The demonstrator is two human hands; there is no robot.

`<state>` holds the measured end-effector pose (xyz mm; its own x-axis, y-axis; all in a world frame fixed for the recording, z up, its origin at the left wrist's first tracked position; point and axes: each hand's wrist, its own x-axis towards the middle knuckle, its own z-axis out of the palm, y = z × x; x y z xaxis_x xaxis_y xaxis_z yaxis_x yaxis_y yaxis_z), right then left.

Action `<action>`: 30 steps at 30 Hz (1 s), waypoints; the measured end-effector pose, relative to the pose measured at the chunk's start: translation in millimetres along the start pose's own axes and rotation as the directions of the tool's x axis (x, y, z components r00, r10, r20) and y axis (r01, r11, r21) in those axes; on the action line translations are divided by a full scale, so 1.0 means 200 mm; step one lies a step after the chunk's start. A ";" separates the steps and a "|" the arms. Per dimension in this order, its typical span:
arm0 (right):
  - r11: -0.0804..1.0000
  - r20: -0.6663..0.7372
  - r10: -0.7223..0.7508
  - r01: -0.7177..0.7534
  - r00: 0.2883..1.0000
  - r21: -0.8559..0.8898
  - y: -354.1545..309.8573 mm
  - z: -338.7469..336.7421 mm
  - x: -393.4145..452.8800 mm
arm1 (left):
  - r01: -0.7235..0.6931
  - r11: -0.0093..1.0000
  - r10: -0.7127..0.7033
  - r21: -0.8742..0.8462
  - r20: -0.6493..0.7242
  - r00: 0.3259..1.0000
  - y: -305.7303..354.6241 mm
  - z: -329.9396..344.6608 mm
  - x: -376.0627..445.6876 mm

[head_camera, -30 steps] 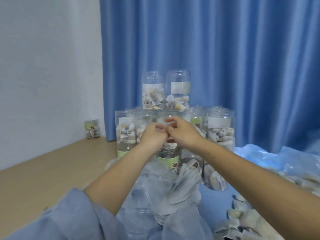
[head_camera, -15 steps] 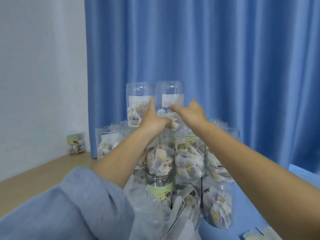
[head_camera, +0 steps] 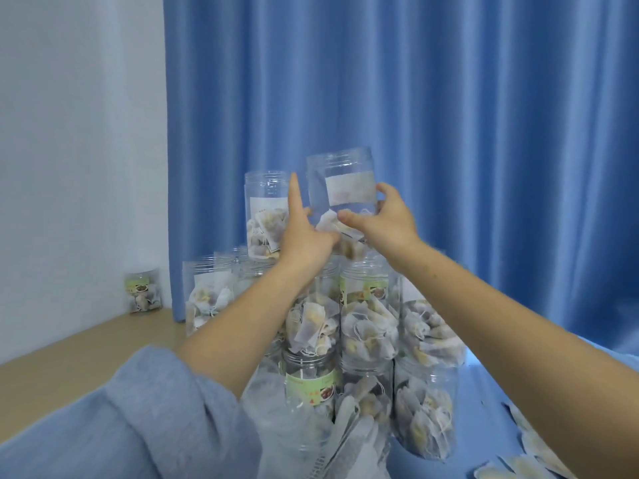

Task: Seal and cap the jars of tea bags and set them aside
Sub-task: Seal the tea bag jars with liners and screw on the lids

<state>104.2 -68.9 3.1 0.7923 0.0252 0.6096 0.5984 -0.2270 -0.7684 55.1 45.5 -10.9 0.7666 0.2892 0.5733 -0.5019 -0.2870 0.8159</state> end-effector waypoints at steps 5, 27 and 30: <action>0.992 0.156 -0.063 0.078 0.986 -0.096 -0.07 -0.25 -0.25 | 0.078 0.989 -0.080 0.128 0.008 0.997 0.13 -0.01 -0.22; 0.938 0.257 0.304 -0.241 0.917 -0.250 0.78 -0.48 -1.00 | 0.365 0.869 -0.387 0.333 -0.002 0.922 -0.41 0.44 -1.06; 0.941 0.281 0.300 -0.233 0.912 -0.247 0.90 -0.43 -1.03 | 0.433 0.876 -0.433 0.213 -0.048 0.900 -0.47 0.51 -1.15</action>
<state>37.4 -198.9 -244.0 0.9352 0.2284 0.2707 0.3487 -0.4601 -0.8165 -32.3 -87.4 -227.1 0.8879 0.4288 0.1665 -0.0227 -0.3207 0.9469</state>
